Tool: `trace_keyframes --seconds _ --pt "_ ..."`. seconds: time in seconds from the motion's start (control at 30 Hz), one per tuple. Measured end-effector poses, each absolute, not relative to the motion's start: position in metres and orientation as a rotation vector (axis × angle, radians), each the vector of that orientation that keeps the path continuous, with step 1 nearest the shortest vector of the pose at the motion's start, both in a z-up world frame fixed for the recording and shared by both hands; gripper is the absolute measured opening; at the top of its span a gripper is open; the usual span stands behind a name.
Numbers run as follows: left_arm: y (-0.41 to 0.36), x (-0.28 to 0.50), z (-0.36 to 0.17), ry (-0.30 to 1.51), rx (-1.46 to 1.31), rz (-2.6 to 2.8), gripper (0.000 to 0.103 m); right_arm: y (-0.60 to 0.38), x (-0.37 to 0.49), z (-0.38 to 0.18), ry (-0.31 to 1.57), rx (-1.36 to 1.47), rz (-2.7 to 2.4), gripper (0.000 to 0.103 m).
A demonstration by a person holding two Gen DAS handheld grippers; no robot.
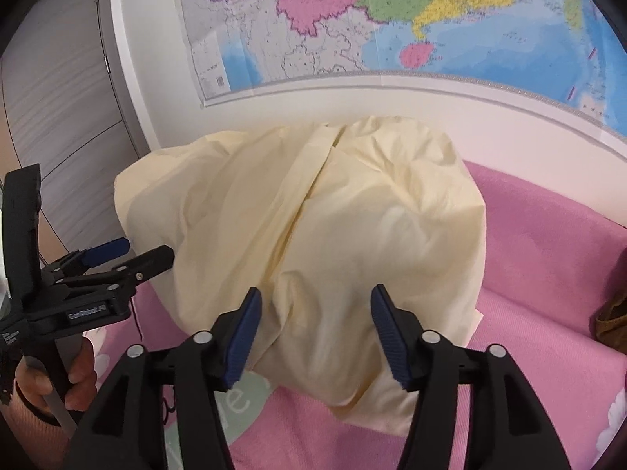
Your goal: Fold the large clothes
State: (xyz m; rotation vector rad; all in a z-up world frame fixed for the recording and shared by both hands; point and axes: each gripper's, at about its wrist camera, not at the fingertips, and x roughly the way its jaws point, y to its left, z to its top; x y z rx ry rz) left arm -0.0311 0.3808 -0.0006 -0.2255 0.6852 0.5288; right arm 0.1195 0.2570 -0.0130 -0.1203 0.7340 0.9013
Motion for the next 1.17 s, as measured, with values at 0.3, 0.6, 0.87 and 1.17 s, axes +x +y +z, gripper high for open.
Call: trace_keyframes --seconds 0.3,0.6,0.87,1.17 --pt "0.360 -0.045 0.012 0.701 -0.217 0.584 0.098 0.244 0.088 0.000 0.638 -0.111 0.884 0.096" --pt "0.334 -0.075 0.027 0.668 -0.199 0.625 0.098 0.227 0.059 0.002 0.613 -0.126 0.884 0.097" --pt "0.319 -0.093 0.033 0.639 -0.201 0.610 0.097 0.215 0.048 -0.003 0.647 -0.104 0.887 0.097" --pt "0.298 -0.102 0.035 0.661 -0.205 0.601 0.098 0.198 0.036 -0.004 0.642 -0.095 0.883 0.097"
